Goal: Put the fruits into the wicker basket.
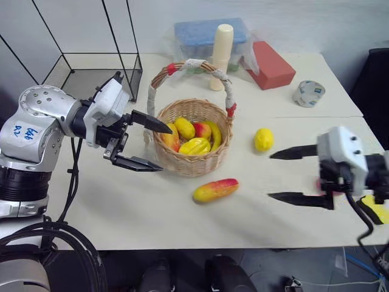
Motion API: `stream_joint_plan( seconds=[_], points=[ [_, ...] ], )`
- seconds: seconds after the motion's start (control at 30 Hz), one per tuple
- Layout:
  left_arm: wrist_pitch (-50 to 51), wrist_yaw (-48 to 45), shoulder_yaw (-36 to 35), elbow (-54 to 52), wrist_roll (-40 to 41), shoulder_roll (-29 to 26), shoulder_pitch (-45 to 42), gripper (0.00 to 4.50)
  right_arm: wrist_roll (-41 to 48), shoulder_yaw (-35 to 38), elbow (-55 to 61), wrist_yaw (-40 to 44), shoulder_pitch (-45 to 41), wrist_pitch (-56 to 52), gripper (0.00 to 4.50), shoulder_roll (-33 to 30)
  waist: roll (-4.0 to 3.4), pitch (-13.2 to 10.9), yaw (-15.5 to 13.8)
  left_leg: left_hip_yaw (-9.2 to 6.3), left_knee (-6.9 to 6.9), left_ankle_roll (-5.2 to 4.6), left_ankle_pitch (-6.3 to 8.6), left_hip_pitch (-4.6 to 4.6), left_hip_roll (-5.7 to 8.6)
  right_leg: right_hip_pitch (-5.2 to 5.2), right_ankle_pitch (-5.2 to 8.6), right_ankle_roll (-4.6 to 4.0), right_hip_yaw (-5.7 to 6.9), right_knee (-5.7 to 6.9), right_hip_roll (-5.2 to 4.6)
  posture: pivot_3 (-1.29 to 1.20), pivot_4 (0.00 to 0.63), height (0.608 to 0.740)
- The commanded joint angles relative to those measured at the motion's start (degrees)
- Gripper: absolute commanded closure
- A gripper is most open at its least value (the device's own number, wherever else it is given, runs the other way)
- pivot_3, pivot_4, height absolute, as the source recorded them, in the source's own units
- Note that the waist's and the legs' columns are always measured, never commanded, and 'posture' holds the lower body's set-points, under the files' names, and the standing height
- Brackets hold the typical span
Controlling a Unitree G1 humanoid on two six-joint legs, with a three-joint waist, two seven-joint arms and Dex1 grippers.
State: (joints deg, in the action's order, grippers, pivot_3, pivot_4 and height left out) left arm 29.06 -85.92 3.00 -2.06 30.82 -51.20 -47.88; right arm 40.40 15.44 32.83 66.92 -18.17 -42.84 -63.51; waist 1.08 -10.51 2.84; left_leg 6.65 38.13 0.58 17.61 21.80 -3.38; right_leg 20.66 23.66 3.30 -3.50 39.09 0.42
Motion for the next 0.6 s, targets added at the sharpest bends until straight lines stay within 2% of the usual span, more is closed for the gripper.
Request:
stream_joint_plan(
  seconds=[0.03,0.13,0.33,0.43,0.53,0.6],
  points=[
    [0.03,-1.1,-1.99,-2.8,0.95,-2.19,1.28,0.0,-5.21,-9.2,-0.89,-2.23,-3.09,3.42,0.01,2.3,0.08,0.03,0.24,-0.02,0.03,-0.02,0.02,0.03,0.0,0.02,0.0,0.0,0.02,-0.01,-0.01,0.0,0.15,0.74],
    [-1.14,-0.46,-1.57,-3.2,0.05,-2.44,2.77,0.0,-15.35,-21.02,-4.16,-5.29,-5.58,8.41,0.01,6.62,0.15,0.03,0.44,-0.11,0.07,-0.03,0.02,0.07,0.0,0.04,0.0,0.0,0.05,0.0,-0.04,0.0,0.15,0.74],
    [-1.07,0.2,-1.93,-4.22,0.19,-2.56,3.78,0.0,-31.19,-34.72,-14.75,-5.25,-10.61,20.54,0.01,11.73,0.15,0.03,0.49,-0.13,0.65,-0.03,0.02,0.8,0.0,0.88,0.0,0.0,0.07,0.69,-0.04,0.0,0.15,0.74],
    [-1.08,0.64,-2.06,-4.33,-0.06,-2.68,3.72,0.0,-32.59,-36.55,-19.4,-6.25,-14.06,21.07,0.01,16.92,0.15,0.02,0.61,-0.14,0.81,-0.05,0.03,0.8,-0.01,0.86,0.0,-0.01,0.08,0.76,-0.06,0.0,0.15,0.74],
    [-0.64,0.99,-2.47,-4.47,0.23,-2.84,3.59,0.0,-34.05,-37.63,-20.73,-4.89,-14.15,22.23,0.01,18.65,0.15,0.02,0.64,-0.15,0.83,-0.04,0.03,0.78,-0.03,0.88,0.01,-0.03,0.1,0.88,-0.06,0.0,0.15,0.74],
    [-0.58,1.2,-2.64,-4.28,0.27,-2.89,3.39,0.0,-34.44,-38.0,-21.1,-4.64,-13.53,22.6,0.38,19.54,0.15,0.02,0.61,-0.18,0.83,-0.05,0.03,0.8,-0.03,0.88,0.01,-0.03,0.13,0.87,-0.06,0.0,0.15,0.74]
  ],
)
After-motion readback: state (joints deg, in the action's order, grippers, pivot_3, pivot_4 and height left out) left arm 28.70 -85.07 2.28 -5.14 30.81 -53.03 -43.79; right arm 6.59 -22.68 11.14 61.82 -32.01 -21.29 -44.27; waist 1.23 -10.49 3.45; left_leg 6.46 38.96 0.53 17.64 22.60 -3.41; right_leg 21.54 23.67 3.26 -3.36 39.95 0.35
